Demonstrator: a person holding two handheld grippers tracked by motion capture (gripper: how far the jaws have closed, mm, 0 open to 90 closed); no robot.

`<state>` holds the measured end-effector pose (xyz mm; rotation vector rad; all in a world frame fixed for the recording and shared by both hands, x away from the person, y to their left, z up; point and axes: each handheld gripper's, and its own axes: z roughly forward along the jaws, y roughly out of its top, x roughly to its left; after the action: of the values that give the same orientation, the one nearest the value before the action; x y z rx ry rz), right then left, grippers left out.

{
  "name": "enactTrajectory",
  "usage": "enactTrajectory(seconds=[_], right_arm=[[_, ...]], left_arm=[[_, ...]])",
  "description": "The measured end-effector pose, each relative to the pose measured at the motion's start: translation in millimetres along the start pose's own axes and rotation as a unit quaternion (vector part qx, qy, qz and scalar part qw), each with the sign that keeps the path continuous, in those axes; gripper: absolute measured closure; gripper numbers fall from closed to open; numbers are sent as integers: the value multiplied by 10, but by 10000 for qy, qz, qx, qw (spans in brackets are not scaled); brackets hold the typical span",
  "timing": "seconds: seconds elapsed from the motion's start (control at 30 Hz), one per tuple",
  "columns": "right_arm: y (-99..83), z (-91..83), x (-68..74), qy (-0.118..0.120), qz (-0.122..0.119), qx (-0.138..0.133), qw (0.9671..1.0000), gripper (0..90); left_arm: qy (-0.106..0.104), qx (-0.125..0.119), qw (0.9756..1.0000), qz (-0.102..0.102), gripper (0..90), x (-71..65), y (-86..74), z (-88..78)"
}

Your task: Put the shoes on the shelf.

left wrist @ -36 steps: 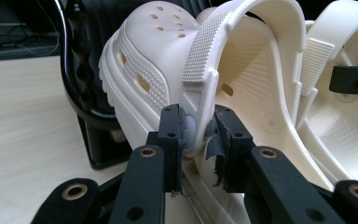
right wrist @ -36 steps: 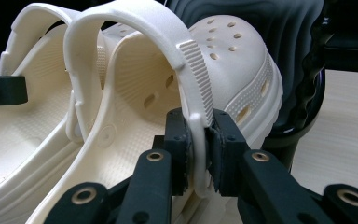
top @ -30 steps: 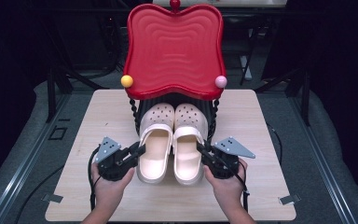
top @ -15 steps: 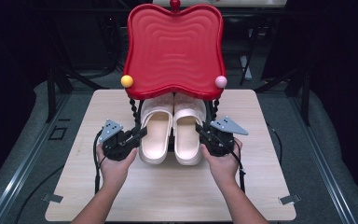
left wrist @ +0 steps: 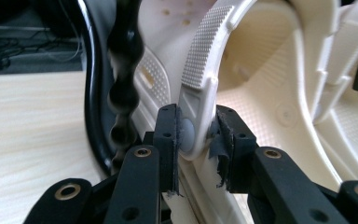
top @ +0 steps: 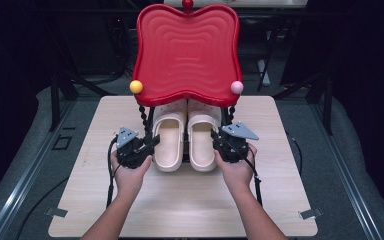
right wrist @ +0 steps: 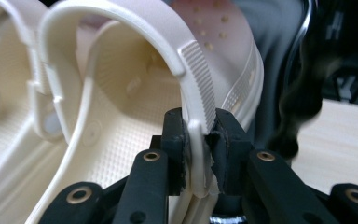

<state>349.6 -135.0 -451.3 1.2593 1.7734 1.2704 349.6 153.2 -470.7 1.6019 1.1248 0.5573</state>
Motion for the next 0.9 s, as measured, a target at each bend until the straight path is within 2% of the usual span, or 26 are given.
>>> enactTrajectory(seconds=[0.07, 0.1, 0.17, 0.53, 0.67, 0.8, 0.9], right_arm=[[-32, 15, -14, -16, 21, 63, 10000, 755], [-93, 21, -51, 36, 140, -42, 9999, 749], [-98, 22, -65, 63, 179, -75, 9998, 748], [-87, 27, -10, 61, 80, -19, 9999, 687], [-78, 22, -6, 45, 67, 15, 10000, 664], [-72, 3, -29, 31, 74, 4, 10000, 647], [-69, -6, -38, 34, 103, -28, 9999, 643]], left_arm=[[-2, 59, 10000, 24, 718, 13, -17, 5], [9, 27, 10000, 32, 718, 14, -33, 3], [9, 23, 10000, 43, 715, 12, -33, 5], [-77, 79, 9999, -30, 682, 23, -8, 13], [-129, 17, 9999, -9, 661, 25, 11, -2], [-119, 53, 9999, 28, 649, 30, 34, -13], [-112, -33, 9999, 2, 629, 38, 45, -19]])
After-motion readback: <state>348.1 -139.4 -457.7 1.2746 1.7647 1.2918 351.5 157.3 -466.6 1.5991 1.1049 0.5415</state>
